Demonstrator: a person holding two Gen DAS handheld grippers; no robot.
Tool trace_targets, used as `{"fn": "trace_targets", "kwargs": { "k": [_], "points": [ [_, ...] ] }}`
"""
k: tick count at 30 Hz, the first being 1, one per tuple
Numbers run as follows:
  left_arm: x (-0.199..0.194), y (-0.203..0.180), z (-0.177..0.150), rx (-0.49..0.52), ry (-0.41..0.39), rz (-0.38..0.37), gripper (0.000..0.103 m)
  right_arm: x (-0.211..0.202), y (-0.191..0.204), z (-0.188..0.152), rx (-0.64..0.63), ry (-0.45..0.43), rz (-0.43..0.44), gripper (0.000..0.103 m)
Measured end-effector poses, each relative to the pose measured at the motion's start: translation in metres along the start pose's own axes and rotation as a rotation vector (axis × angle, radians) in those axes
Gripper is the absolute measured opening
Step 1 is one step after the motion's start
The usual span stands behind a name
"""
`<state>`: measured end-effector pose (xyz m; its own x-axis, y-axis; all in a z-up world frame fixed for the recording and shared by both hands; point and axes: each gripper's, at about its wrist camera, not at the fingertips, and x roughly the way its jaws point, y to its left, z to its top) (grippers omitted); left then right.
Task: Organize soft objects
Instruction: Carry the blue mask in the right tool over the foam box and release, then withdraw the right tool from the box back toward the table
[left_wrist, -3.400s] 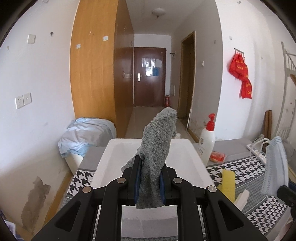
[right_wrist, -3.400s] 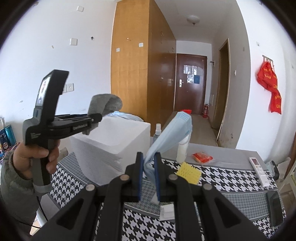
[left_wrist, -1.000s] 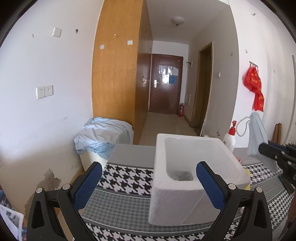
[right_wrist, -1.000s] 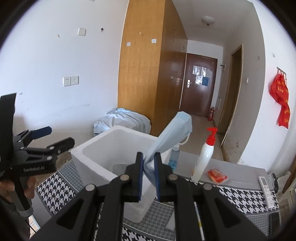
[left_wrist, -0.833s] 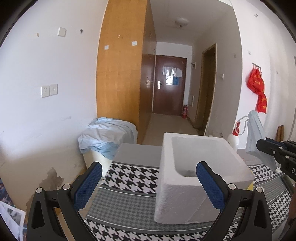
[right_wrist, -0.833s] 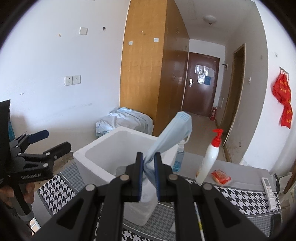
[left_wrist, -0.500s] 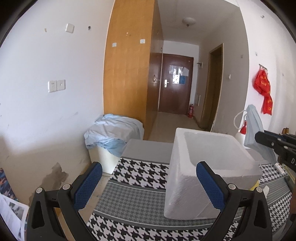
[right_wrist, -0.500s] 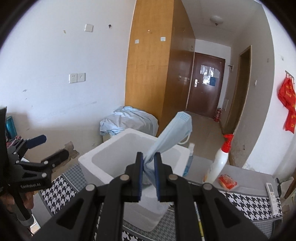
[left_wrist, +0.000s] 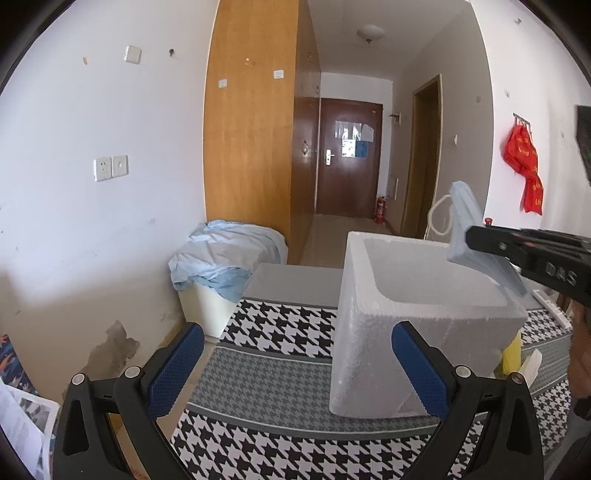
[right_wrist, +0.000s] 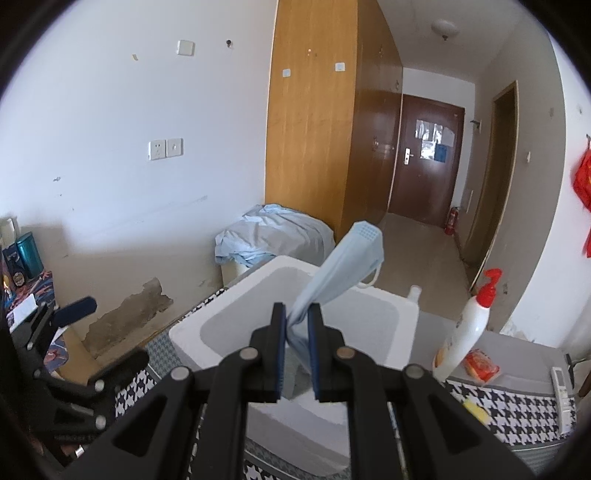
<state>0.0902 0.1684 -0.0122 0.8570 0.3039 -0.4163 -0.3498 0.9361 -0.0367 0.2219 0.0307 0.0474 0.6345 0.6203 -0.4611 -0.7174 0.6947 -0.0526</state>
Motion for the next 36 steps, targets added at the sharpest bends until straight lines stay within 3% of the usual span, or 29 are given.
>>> {"fn": "trace_targets", "kwargs": {
  "k": [19,21,23,25,36],
  "points": [
    [-0.003,0.009,-0.012,-0.036,0.017,0.0,0.102,0.038,0.004,0.001,0.037,0.082,0.018,0.015],
    [-0.003,0.008,-0.012,-0.031,0.019,-0.001,0.102,0.04,0.003,0.0,0.043,0.09,0.026,0.023],
    [-0.003,0.006,-0.013,-0.026,0.021,-0.001,0.102,0.042,0.002,0.001,0.055,0.098,0.036,0.049],
    [-0.003,0.008,-0.013,-0.028,0.021,-0.001,0.102,0.043,0.001,0.0,0.069,0.1,0.046,0.056],
    [-0.005,0.001,-0.016,-0.029,0.032,-0.015,0.102,0.028,0.003,-0.007,0.053,0.097,0.042,0.056]
  ]
}}
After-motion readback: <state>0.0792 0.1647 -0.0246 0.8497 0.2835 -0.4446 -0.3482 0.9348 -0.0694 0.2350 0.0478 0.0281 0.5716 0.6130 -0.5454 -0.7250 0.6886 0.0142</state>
